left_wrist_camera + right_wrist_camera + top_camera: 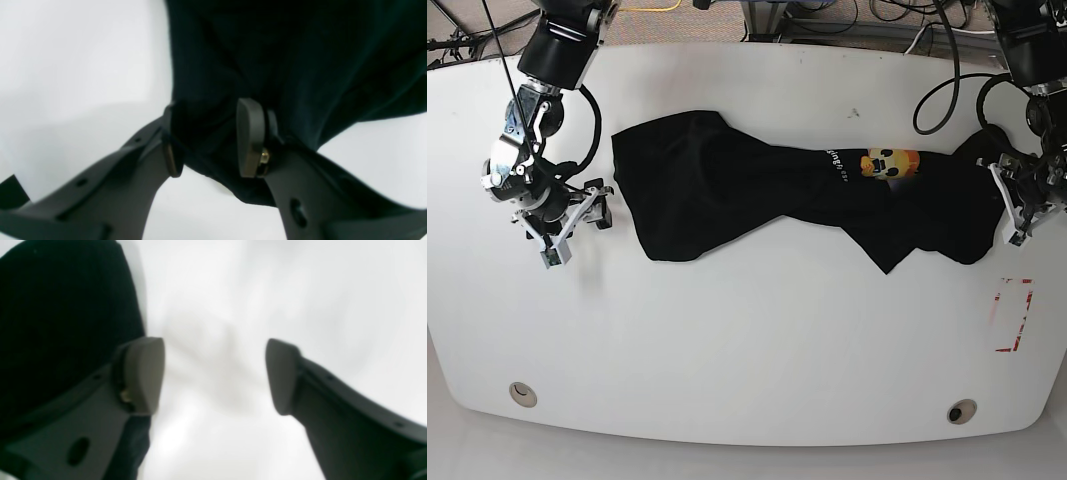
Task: Fold the T-shirt properly
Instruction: 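Open the right gripper and move it away from the shirt, then lower the right gripper onto the shirt's bunched end and grasp it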
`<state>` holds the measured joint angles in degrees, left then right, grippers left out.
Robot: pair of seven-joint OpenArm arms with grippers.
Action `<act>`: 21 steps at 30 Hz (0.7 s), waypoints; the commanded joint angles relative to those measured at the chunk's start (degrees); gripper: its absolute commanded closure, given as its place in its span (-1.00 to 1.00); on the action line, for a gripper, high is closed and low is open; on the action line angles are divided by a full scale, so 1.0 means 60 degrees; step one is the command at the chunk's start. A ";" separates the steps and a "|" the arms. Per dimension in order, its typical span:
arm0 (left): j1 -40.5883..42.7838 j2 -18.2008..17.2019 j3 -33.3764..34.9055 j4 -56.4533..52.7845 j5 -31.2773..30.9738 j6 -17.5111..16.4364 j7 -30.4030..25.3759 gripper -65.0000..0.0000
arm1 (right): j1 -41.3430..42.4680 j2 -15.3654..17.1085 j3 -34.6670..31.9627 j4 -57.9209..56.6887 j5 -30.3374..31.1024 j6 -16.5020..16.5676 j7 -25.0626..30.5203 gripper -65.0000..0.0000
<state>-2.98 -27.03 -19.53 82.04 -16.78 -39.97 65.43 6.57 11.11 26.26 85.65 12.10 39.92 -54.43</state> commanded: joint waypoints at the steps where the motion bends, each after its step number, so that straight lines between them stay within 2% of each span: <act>1: -0.0134 -0.0259 -0.0038 0.0123 -0.0083 -0.0006 -0.0041 0.29 | 0.0197 0.0076 0.0044 0.0106 0.0136 0.0013 0.0190 -0.53; 5: -0.0113 -0.0162 -0.0072 0.0038 -0.0174 -0.0006 0.0024 0.30 | 0.0119 0.0024 0.0133 0.0305 0.0159 0.0013 0.0145 -0.63; 21: -0.0345 0.0245 0.0014 -0.0044 -0.0232 -0.0006 0.0162 0.30 | -0.0333 0.0010 0.0311 0.0811 0.0460 0.0013 -0.0056 -0.73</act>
<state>-3.97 -24.73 -19.16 81.19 -17.82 -39.97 66.54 3.64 10.35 27.92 88.99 13.78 40.01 -55.72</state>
